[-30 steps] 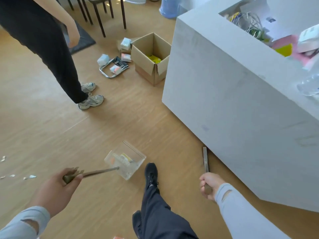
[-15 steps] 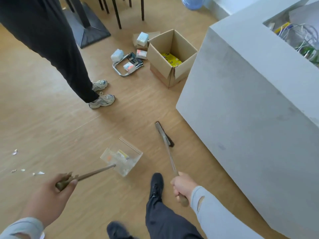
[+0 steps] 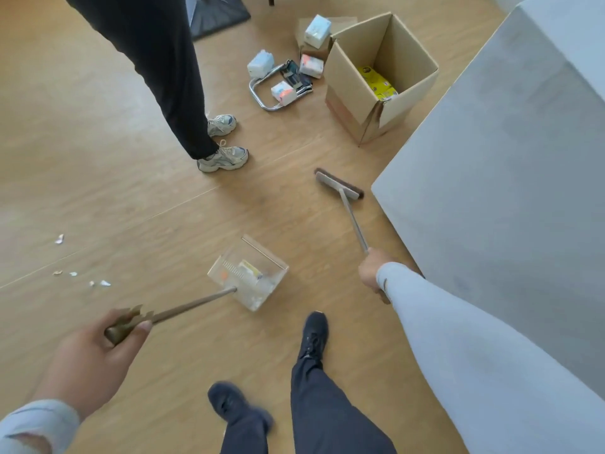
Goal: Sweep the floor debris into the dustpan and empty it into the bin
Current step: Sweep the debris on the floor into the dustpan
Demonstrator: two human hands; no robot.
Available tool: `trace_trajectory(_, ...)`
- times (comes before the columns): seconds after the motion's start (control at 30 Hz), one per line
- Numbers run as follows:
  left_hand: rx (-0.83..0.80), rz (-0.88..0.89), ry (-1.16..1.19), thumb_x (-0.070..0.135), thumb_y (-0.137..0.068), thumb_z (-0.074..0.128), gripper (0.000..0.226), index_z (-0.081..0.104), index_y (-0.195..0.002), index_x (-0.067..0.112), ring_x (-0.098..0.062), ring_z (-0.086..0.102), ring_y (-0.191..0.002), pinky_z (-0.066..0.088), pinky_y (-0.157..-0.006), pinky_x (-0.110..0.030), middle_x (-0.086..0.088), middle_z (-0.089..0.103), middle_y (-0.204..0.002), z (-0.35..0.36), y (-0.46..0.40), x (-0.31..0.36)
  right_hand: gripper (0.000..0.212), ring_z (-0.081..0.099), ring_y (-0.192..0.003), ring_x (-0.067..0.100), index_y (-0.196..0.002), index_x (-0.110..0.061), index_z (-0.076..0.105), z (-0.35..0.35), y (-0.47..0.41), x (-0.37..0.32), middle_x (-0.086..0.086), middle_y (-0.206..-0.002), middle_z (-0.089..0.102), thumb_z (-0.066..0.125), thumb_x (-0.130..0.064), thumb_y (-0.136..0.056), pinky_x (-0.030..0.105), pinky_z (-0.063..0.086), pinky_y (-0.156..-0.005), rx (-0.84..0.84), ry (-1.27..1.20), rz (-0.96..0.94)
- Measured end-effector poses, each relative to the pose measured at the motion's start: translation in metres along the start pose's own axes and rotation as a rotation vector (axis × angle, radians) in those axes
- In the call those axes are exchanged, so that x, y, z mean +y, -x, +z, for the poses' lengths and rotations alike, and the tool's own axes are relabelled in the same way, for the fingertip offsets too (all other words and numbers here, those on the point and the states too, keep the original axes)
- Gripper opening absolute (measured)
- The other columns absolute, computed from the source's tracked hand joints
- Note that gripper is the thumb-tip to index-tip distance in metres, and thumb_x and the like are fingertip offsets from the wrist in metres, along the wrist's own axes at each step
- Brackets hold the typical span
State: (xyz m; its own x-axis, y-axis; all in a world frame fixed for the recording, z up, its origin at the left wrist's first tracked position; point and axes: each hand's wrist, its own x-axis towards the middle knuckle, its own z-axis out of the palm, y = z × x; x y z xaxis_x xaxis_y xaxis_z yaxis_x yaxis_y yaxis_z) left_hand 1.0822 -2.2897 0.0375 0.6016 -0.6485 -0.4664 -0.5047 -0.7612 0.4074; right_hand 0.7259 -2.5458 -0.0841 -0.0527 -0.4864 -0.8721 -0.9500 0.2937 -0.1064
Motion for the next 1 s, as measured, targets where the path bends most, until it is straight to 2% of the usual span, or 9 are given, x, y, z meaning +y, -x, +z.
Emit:
trace_trajectory(0.03, -0.002, -0.011, 0.003, 0.029, -0.091, 0.073, 0.004, 0.070, -0.091, 0.027, -0.032, 0.065, -0.068, 0.047, -0.061, -0.040, -0.004, 0.068, -0.062, -0.001, 0.000, 0.000, 0.065, 0.057, -0.103, 0.031, -0.160, -0.017, 0.019, 0.015, 0.011, 0.008, 0.018, -0.139, 0.054, 0.040, -0.013, -0.099, 0.035, 0.049, -0.085, -0.009, 0.059, 0.012)
trace_trajectory(0.1, -0.009, -0.041, -0.002, 0.030, -0.091, 0.074, 0.009, 0.070, -0.096, 0.024, -0.031, 0.065, -0.070, 0.048, -0.063, -0.040, -0.005, 0.070, -0.065, -0.005, 0.001, -0.003, 0.074, 0.054, -0.123, 0.034, -0.161, -0.035, 0.005, 0.050, 0.036, 0.047, 0.011, -0.151, 0.044, 0.039, -0.018, -0.099, 0.040, 0.046, -0.103, -0.074, 0.123, 0.060)
trace_trajectory(0.23, -0.005, -0.060, -0.039, 0.028, -0.089, 0.075, 0.016, 0.074, -0.101, 0.018, -0.032, 0.064, -0.068, 0.044, -0.059, -0.037, -0.004, 0.069, -0.067, -0.014, -0.001, -0.011, 0.075, 0.058, -0.099, 0.018, -0.159, -0.045, 0.000, 0.086, 0.107, 0.133, -0.002, -0.128, 0.053, 0.029, -0.015, -0.096, 0.031, 0.050, -0.094, -0.170, 0.166, 0.082)
trace_trajectory(0.4, -0.022, -0.064, -0.073, 0.029, -0.090, 0.075, 0.016, 0.073, -0.101, 0.018, -0.030, 0.064, -0.061, 0.048, -0.059, -0.039, -0.005, 0.069, -0.066, -0.029, 0.004, -0.023, 0.061, 0.046, -0.140, 0.016, -0.160, -0.036, 0.020, 0.050, 0.155, 0.184, -0.006, -0.156, 0.043, 0.042, -0.028, -0.104, 0.024, 0.033, -0.113, -0.185, 0.179, 0.026)
trace_trajectory(0.5, -0.017, -0.079, -0.080, 0.031, -0.091, 0.074, 0.013, 0.071, -0.100, 0.022, -0.029, 0.065, -0.060, 0.049, -0.060, -0.038, -0.005, 0.068, -0.060, -0.038, 0.007, -0.033, 0.057, 0.038, -0.146, 0.016, -0.158, -0.034, 0.029, 0.023, 0.151, 0.181, -0.007, -0.159, 0.039, 0.048, -0.033, -0.104, 0.026, 0.027, -0.118, -0.087, 0.113, 0.035)
trace_trajectory(0.7, -0.018, -0.014, -0.102, 0.030, -0.091, 0.074, 0.007, 0.069, -0.094, 0.034, -0.031, 0.066, -0.066, 0.052, -0.065, -0.041, 0.000, 0.067, -0.056, -0.050, 0.011, -0.059, 0.065, 0.055, -0.127, 0.032, -0.159, -0.040, 0.015, 0.049, 0.069, 0.085, 0.005, -0.156, 0.042, 0.040, -0.030, -0.100, 0.032, 0.046, -0.099, 0.038, 0.069, 0.045)
trace_trajectory(0.83, -0.054, 0.093, -0.171, 0.029, -0.089, 0.077, 0.026, 0.063, -0.091, 0.052, -0.031, 0.066, -0.060, 0.050, -0.057, -0.037, 0.001, 0.064, -0.054, -0.065, 0.008, -0.105, 0.077, 0.058, -0.111, 0.033, -0.160, -0.041, 0.005, 0.131, 0.062, 0.049, 0.009, -0.146, 0.047, 0.040, -0.013, -0.096, 0.038, 0.054, -0.087, -0.047, 0.111, 0.047)
trace_trajectory(0.9, -0.071, 0.148, -0.168, 0.028, -0.089, 0.076, 0.016, 0.069, -0.093, 0.041, -0.032, 0.062, -0.057, 0.051, -0.060, -0.041, 0.001, 0.064, -0.057, -0.076, 0.006, -0.126, 0.075, 0.060, -0.109, 0.033, -0.159, -0.040, 0.012, 0.187, 0.093, 0.069, 0.008, -0.139, 0.052, 0.042, -0.016, -0.095, 0.041, 0.055, -0.089, -0.043, 0.192, 0.072)
trace_trajectory(1.0, -0.108, 0.246, -0.179, 0.029, -0.091, 0.074, 0.009, 0.073, -0.099, 0.026, -0.031, 0.059, -0.054, 0.050, -0.057, -0.038, -0.003, 0.061, -0.057, -0.090, 0.012, -0.159, 0.075, 0.057, -0.088, 0.023, -0.158, -0.038, 0.016, 0.254, 0.166, 0.107, 0.001, -0.111, 0.055, 0.045, -0.015, -0.093, 0.038, 0.055, -0.083, -0.063, 0.310, 0.133)
